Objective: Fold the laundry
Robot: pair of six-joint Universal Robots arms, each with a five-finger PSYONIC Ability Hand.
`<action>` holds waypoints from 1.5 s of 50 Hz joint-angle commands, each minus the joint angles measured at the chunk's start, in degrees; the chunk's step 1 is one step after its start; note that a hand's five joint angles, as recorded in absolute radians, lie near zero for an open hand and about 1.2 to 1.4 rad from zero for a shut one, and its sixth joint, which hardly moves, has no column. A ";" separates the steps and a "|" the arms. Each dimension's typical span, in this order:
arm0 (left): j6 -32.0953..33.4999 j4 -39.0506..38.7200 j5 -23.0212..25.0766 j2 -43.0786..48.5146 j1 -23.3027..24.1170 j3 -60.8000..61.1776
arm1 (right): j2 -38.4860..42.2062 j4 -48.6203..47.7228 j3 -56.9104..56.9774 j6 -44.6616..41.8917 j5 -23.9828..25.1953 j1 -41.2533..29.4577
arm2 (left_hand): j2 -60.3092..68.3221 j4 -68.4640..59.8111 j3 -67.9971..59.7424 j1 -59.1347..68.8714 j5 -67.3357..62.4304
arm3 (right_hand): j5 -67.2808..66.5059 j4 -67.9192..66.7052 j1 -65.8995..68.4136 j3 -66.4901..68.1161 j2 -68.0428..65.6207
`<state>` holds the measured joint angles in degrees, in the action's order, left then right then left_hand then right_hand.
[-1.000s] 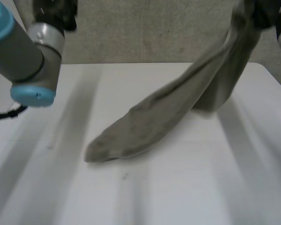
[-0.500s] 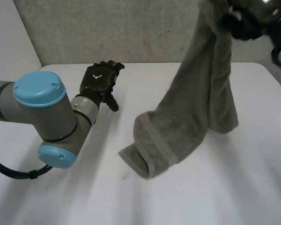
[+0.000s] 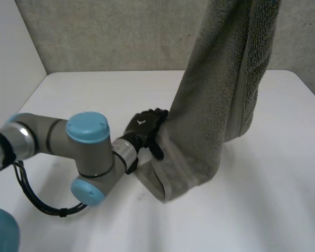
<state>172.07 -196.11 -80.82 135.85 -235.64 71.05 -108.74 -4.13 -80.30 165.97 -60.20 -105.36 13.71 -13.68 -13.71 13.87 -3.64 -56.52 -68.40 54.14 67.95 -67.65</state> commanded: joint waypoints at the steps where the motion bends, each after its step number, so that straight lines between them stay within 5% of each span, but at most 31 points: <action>1: 0.46 -0.15 -1.01 2.93 1.50 -1.00 | -2.27 1.32 0.23 0.05 -0.36 -1.07 | 27.78 -27.81 -27.78 27.63 -27.85 | -13.48 -11.60 25.86 12.05 -12.35; 2: 0.46 -0.15 -1.01 2.93 1.50 -1.00 | -2.44 1.32 0.23 0.14 -0.62 -1.07 | 27.96 -27.99 -27.96 27.80 -28.03 | -13.48 -11.60 25.86 12.05 -12.35; 4: 0.46 -0.33 -4.50 2.23 1.41 -1.53 | -2.36 1.32 0.14 0.14 -0.62 -0.99 | 66.14 -66.17 -66.14 65.99 -66.21 | -13.48 -11.60 25.86 12.05 -12.35; 12: 0.99 -0.33 -18.31 -8.91 -3.49 -1.09 | 2.30 2.20 -0.83 0.14 -0.45 0.86 | 66.29 -66.32 -66.29 66.13 -66.36 | -13.48 -11.60 25.86 12.05 -12.35; 18: 1.08 0.29 -17.10 -20.59 -11.67 2.06 | 6.78 3.07 -0.39 -0.03 -0.54 6.21 | 66.29 -66.32 -66.29 66.13 -66.36 | -13.48 -11.60 25.86 12.05 -12.35; 24: 1.96 2.40 -11.73 -28.36 -14.15 5.94 | 12.30 6.67 -0.21 -0.91 0.17 8.15 | 66.29 -66.32 -66.29 66.13 -66.36 | -13.48 -11.60 25.86 12.05 -12.35; 31: 15.45 12.66 -2.95 -37.06 -13.97 13.75 | 21.81 17.49 0.05 -6.54 0.26 7.63 | 66.29 -66.32 -66.29 66.13 -66.36 | -13.48 -11.60 25.86 12.05 -12.35; 39: 37.60 25.49 -3.12 -32.68 -13.62 15.70 | 36.40 32.87 1.55 -27.54 -2.91 4.46 | 66.29 -66.32 -66.29 66.13 -66.36 | -13.48 -11.60 25.86 12.05 -12.35; 45: 45.98 28.24 -5.92 -24.78 -13.62 10.01 | 44.40 35.07 6.47 -32.38 -13.37 -1.16 | 66.29 -66.32 -66.29 66.13 -66.36 | -13.48 -11.60 25.86 12.05 -12.35; 55: 44.58 20.94 -11.38 -15.44 -12.92 -16.65 | 45.54 9.32 25.89 -25.96 -24.44 -2.83 | 66.29 -66.32 -66.29 66.13 -66.36 | -13.48 -11.60 25.86 12.05 -12.35; 57: 41.26 9.57 -12.34 -15.26 -12.57 -26.46 | 42.22 -6.33 28.09 -20.10 -26.28 -2.48 | 66.29 -66.32 -66.29 66.13 -66.36 | -13.48 -11.60 25.86 12.05 -12.35; 63: 35.37 -11.53 -18.57 -20.96 -11.95 -24.93 | 36.33 -30.28 19.68 -14.90 -25.32 -2.22 | 66.29 -66.32 -66.29 66.13 -66.36 | -13.48 -11.60 25.86 12.05 -12.35; 75: 34.92 -19.49 -19.12 -24.93 -12.21 0.45 | 35.35 -29.27 0.49 -12.52 -15.48 -0.90 | 66.29 -66.32 -66.29 66.13 -66.36 | -13.48 -11.60 25.86 12.05 -12.35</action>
<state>206.63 -214.67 -101.27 111.83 -247.67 56.53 -73.72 -36.29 -70.23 152.48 -81.04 -107.34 69.72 -69.75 -69.64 67.01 -58.72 -56.52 -68.40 54.14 67.95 -67.65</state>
